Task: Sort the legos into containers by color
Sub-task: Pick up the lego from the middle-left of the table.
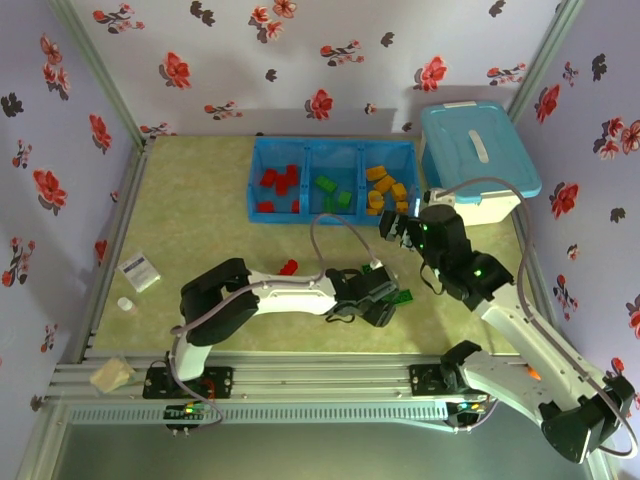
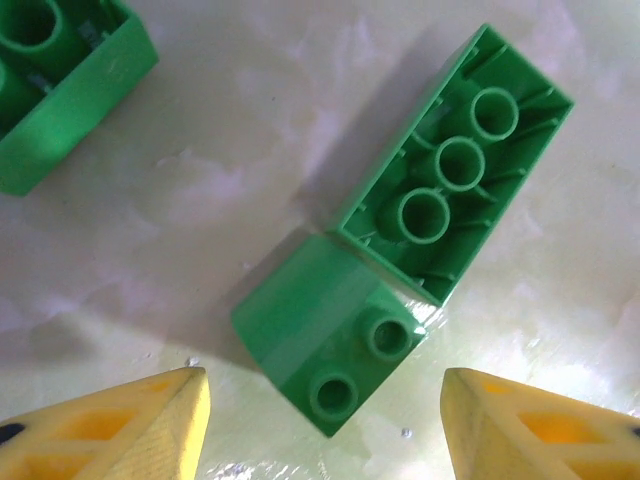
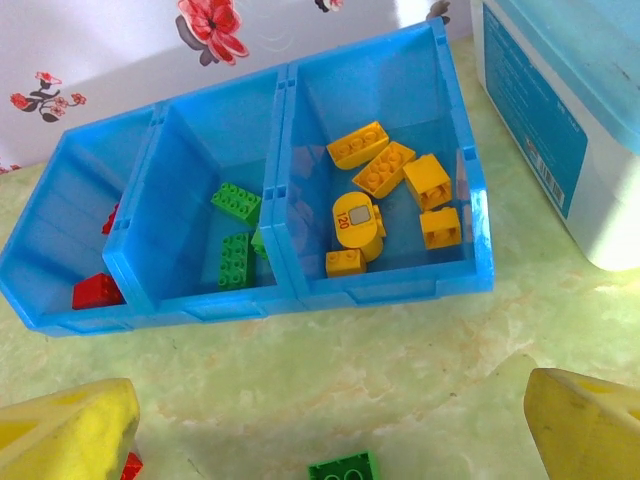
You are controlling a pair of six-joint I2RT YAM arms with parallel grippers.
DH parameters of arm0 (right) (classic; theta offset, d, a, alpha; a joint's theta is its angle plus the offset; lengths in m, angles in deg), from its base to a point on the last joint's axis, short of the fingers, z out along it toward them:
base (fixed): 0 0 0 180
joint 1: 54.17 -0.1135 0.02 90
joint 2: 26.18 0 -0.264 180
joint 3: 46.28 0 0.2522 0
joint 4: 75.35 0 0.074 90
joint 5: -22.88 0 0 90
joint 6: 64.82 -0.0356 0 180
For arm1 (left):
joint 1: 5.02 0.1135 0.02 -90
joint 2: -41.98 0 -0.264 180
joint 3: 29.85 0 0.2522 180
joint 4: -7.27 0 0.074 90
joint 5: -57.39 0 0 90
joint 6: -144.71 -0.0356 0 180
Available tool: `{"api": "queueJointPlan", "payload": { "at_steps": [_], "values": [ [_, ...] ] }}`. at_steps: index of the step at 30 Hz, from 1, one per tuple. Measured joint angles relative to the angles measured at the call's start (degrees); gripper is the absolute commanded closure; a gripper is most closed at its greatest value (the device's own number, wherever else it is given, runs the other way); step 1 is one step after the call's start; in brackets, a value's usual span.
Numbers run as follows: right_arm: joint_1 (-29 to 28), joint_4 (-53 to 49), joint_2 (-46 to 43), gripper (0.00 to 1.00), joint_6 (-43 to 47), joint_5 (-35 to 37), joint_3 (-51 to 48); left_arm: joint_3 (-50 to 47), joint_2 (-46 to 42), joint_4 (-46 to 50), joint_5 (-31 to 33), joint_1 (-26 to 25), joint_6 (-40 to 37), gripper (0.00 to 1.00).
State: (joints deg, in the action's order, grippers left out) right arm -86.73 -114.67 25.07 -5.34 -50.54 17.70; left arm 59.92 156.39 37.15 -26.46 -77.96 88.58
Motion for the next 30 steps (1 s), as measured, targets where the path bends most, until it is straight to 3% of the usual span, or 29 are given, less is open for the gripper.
{"api": "queueJointPlan", "payload": {
  "at_steps": [20, 30],
  "values": [
    [0.0, 0.0, -2.2, 0.01, -1.7, 0.0, -4.0, 0.8, 1.8, 0.5, -0.9, 2.5, -0.2, 0.48],
    [0.0, 0.0, -2.6, 0.01, -1.7, 0.0, -4.4, 0.8, 1.8, 0.6, -0.8, 3.6, -1.1, 0.63]
  ]
}}
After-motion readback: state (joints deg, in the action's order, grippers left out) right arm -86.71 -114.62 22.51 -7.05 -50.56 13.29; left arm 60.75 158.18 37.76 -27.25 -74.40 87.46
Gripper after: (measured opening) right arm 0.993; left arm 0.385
